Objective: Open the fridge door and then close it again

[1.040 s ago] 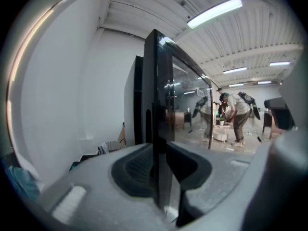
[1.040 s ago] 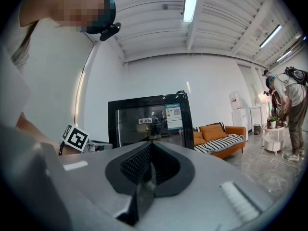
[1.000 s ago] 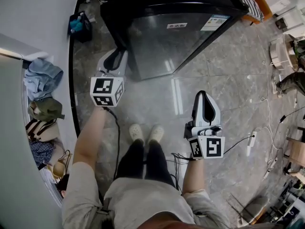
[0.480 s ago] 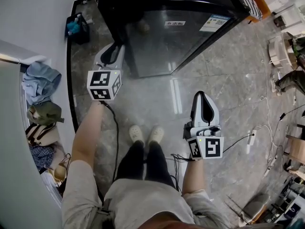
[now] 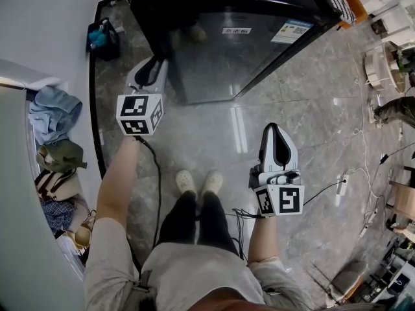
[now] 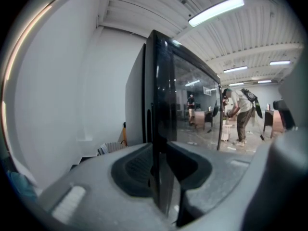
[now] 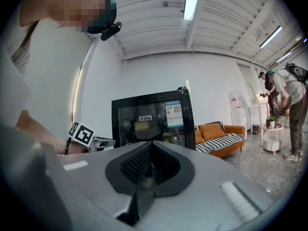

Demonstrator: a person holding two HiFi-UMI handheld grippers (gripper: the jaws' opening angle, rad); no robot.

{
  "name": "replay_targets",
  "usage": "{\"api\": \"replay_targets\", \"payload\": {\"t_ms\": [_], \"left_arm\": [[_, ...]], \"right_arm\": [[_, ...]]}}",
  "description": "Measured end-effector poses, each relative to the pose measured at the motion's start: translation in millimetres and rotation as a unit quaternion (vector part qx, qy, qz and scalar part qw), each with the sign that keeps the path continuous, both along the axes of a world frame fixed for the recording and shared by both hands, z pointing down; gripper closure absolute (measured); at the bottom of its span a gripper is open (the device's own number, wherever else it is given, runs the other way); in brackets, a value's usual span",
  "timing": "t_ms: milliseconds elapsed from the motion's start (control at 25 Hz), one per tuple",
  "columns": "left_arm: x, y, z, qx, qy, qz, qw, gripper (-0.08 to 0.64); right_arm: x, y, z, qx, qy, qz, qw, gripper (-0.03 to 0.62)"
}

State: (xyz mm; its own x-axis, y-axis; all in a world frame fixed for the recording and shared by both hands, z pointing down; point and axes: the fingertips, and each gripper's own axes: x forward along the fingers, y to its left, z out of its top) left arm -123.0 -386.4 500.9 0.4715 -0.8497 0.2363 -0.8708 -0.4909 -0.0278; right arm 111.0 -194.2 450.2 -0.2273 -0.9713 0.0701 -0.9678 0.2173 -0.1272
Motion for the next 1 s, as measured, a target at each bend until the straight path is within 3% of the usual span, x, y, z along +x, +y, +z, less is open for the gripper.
{"api": "replay_targets", "payload": {"t_ms": [240, 400, 480, 1000], "left_arm": [[-1, 5, -2, 0.007, -0.014, -0.017, 0.9997, 0.472], [-2, 21, 0, 0.01, -0.028, -0.028, 0.9992, 0.517], [0, 34, -1, 0.01, -0.025, -0.029, 0.9992, 0.557], [9, 137, -48, 0.013, 0.021, -0.008, 0.9997, 0.558]], "right_arm": [[-5, 6, -5, 0.001, 0.003, -0.006, 1.0, 0.591], [-6, 13, -11, 0.002, 0.006, -0.01, 1.0, 0.591], [-4, 17, -14, 0.002, 0.009, -0.011, 1.0, 0.591], [-8, 42, -46, -0.003, 0.033, -0.032, 0.999, 0.591]]}}
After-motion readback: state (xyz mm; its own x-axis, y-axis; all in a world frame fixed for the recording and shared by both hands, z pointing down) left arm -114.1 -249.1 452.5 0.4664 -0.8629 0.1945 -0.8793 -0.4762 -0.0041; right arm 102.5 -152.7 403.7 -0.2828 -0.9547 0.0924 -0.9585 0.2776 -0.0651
